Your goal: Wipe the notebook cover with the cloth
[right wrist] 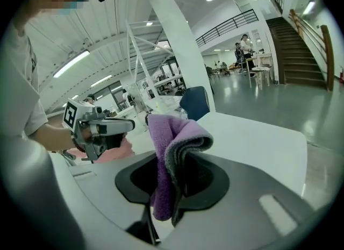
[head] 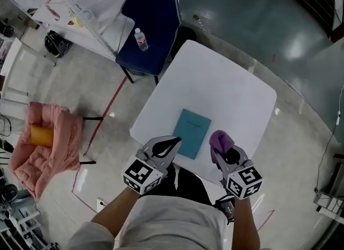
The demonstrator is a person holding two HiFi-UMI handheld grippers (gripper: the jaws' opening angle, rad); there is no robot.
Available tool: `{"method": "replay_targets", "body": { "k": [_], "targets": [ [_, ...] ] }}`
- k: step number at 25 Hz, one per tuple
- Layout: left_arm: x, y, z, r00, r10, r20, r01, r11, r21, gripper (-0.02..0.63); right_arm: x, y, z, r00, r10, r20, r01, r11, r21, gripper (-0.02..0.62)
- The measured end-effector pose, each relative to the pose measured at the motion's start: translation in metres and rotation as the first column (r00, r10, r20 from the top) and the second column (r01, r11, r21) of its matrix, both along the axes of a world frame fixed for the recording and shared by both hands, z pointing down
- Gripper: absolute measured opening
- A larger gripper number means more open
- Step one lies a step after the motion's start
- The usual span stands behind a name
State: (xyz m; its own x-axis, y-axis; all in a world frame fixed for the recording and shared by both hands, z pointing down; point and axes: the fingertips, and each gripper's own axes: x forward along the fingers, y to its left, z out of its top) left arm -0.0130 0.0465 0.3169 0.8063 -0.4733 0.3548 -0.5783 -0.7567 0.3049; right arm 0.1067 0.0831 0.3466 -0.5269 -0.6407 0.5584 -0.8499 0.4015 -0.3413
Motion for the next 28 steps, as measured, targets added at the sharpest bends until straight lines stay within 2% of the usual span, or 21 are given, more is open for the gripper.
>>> {"method": "replay_targets", "body": {
  "k": [6, 14, 28],
  "targets": [
    [-0.010, -0.018, 0.026, 0.999, -0.038, 0.014, 0.038, 0.999, -0.016, 0.000, 0.001, -0.009, 0.027, 0.999, -0.026, -0.030, 0.025, 0.999, -0.035, 0.115],
    [-0.008, -0.024, 0.052, 0.999, -0.038, 0.030, 0.040, 0.998, -0.042, 0.000, 0.004, -0.025, 0.066, 0.993, -0.079, -0.091, 0.073, 0.995, -0.071, 0.115],
    [-0.003, -0.040, 0.102, 0.998, -0.047, 0.049, 0.052, 0.994, -0.096, 0.000, 0.012, -0.058, 0.132, 0.949, -0.189, -0.252, 0.159, 0.978, -0.133, 0.115]
  ]
}}
